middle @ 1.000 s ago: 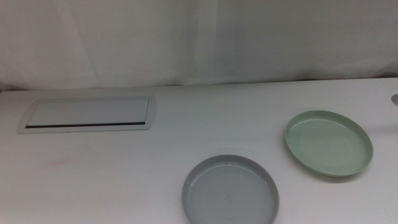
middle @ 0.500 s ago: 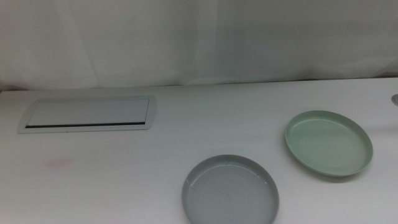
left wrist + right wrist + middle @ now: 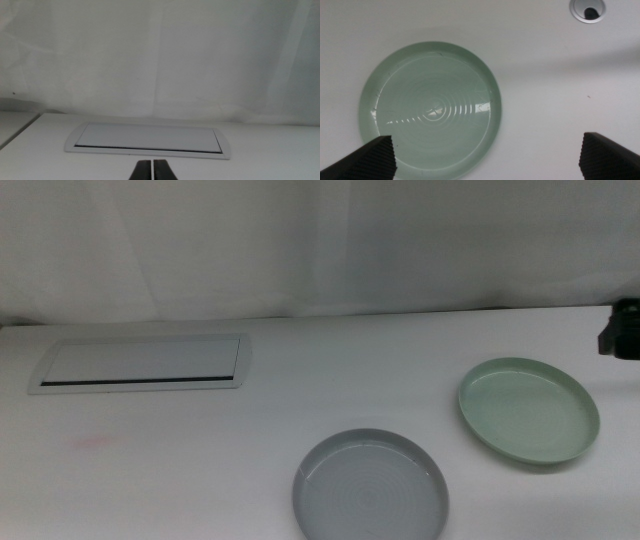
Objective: Stack the three bowls on top of each other.
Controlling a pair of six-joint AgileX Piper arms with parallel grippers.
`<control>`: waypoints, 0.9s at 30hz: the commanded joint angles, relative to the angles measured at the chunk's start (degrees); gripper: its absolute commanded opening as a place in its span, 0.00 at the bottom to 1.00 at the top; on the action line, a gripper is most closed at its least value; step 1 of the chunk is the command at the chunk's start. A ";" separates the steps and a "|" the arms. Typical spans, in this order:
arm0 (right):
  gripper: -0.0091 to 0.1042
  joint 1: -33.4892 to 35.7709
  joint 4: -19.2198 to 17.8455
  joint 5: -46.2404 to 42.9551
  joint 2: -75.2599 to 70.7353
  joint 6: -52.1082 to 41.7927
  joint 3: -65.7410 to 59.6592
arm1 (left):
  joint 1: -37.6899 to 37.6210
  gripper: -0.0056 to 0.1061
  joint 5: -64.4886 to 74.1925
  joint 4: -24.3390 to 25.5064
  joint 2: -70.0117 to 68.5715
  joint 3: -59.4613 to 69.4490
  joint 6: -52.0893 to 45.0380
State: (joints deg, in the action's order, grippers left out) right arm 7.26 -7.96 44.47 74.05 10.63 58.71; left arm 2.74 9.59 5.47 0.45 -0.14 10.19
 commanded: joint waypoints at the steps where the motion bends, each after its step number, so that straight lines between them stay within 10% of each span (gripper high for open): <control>1: 0.99 -0.60 0.64 0.12 3.76 -1.65 2.08 | -0.33 0.02 -0.40 -0.37 -2.22 2.22 0.61; 6: 0.99 -6.93 9.10 -0.45 11.06 -9.52 4.58 | -0.33 0.02 -0.40 -0.37 -2.22 2.22 0.61; 27: 0.99 -8.48 7.50 -8.47 30.36 -17.72 4.58 | -0.33 0.02 -0.40 -0.37 -2.22 2.22 0.61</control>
State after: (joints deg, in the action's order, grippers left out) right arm -0.81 0.00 36.93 103.34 -5.48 63.02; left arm 2.74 9.59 5.47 0.45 -0.14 10.28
